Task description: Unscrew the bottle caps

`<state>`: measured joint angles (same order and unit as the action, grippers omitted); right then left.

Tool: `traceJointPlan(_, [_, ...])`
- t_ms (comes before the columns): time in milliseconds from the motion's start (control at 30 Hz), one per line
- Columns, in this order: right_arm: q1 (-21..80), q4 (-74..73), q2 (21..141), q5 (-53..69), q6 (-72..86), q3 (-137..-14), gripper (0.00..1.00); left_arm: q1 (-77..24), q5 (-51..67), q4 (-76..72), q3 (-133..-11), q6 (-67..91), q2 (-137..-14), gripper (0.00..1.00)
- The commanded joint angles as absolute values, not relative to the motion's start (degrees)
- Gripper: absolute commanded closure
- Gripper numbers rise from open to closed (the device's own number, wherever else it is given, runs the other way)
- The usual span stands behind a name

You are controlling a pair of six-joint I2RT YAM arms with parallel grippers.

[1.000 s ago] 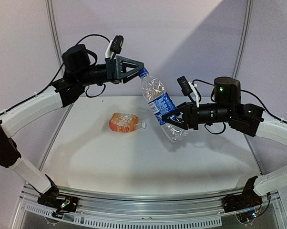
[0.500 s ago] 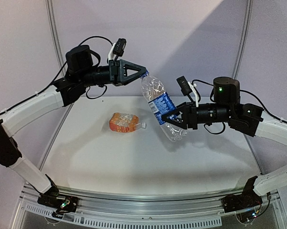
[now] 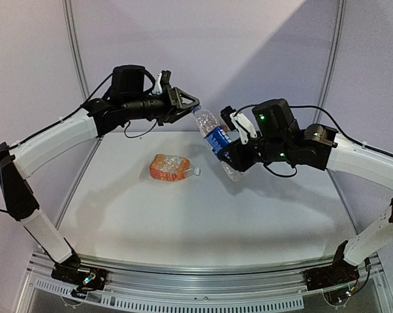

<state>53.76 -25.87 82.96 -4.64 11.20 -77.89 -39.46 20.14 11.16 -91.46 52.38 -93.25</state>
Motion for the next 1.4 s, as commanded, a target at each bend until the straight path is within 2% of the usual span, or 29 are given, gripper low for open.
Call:
traceJointPlan(0, [53.8, -29.6, 84.7, -18.4, 10.0, -79.3, 1.00, -44.0, 17.9, 21.3, -93.0, 53.8, -95.3, 1.00])
traceJointPlan(133, [53.8, -27.7, 83.4, -16.1, 10.0, -77.6, 1.00, -44.0, 18.8, 19.9, -92.9, 53.5, -95.1, 0.98])
traceJointPlan(267, [53.8, -26.3, 82.3, -14.5, 10.4, -76.2, 1.00, -44.0, 20.2, 17.0, -92.6, 53.1, -95.0, 0.90])
traceJointPlan(333, [53.8, -25.7, 81.7, -13.8, 10.5, -75.4, 1.00, -44.0, 20.9, 15.4, -92.5, 52.7, -94.8, 0.80])
traceJointPlan(567, [53.8, -23.6, 78.5, -12.2, 11.6, -72.8, 1.00, -43.7, 18.9, 14.3, -91.6, 48.0, -91.8, 0.31])
traceJointPlan(633, [53.8, -23.4, 77.7, -12.0, 12.1, -72.4, 1.00, -43.1, 19.7, 13.5, -90.6, 47.1, -90.7, 0.23])
traceJointPlan(700, [53.8, -23.2, 77.0, -11.7, 12.3, -71.9, 1.00, -42.4, 20.2, 12.7, -89.3, 46.2, -89.0, 0.08])
traceJointPlan(767, [53.8, -22.8, 76.0, -11.3, 12.8, -71.1, 1.00, -41.6, 20.6, 11.4, -87.7, 45.3, -87.1, 0.01])
traceJointPlan(967, [53.7, -17.2, 72.3, -3.8, 14.1, -66.7, 1.00, -38.2, 28.0, 4.7, -82.3, 42.8, -81.2, 0.01])
traceJointPlan(1067, [53.7, -13.1, 70.4, 4.7, 13.7, -63.8, 1.00, -37.3, 32.5, 1.1, -81.0, 41.2, -79.3, 0.02])
traceJointPlan(1200, [53.7, -6.4, 68.2, 16.1, 14.3, -60.5, 0.99, -37.1, 37.1, -1.6, -80.8, 39.2, -79.0, 0.07])
traceJointPlan(1367, [53.6, -3.5, 68.4, 21.5, 15.8, -59.9, 1.00, -37.1, 42.0, -5.1, -80.8, 39.3, -80.2, 0.16])
